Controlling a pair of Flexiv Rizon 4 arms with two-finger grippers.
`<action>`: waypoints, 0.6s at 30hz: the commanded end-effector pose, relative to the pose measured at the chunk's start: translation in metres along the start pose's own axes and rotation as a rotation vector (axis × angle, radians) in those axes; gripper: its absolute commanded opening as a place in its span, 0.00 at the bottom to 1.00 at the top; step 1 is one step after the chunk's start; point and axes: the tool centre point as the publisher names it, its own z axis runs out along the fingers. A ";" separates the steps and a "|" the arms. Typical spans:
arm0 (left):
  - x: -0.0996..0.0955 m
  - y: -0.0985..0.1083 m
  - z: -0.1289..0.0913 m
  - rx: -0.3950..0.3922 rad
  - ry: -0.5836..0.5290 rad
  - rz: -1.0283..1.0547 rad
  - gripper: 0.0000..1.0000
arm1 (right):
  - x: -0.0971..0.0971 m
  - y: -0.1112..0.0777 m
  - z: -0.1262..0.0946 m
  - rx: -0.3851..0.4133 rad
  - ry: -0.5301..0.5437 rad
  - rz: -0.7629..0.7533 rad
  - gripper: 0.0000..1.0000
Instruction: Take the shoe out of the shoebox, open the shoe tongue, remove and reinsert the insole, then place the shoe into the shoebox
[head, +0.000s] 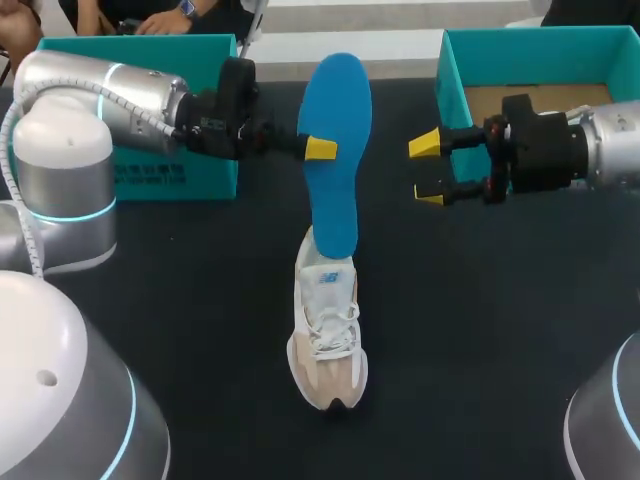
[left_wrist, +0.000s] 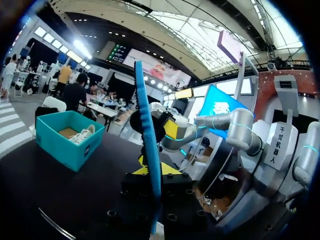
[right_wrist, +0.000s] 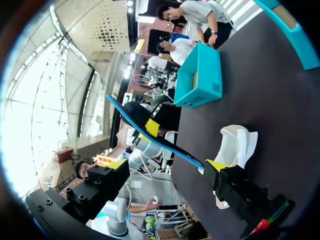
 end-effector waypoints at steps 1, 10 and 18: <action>0.005 0.000 0.000 -0.028 -0.079 0.442 0.00 | 0.000 0.000 0.002 -0.002 -0.001 0.000 1.00; -0.004 -0.008 -0.014 0.100 -0.128 0.730 0.00 | 0.000 0.000 0.002 -0.002 -0.001 0.000 1.00; -0.004 -0.002 -0.020 0.118 -0.075 1.117 0.00 | 0.000 0.000 0.002 -0.002 -0.001 0.000 1.00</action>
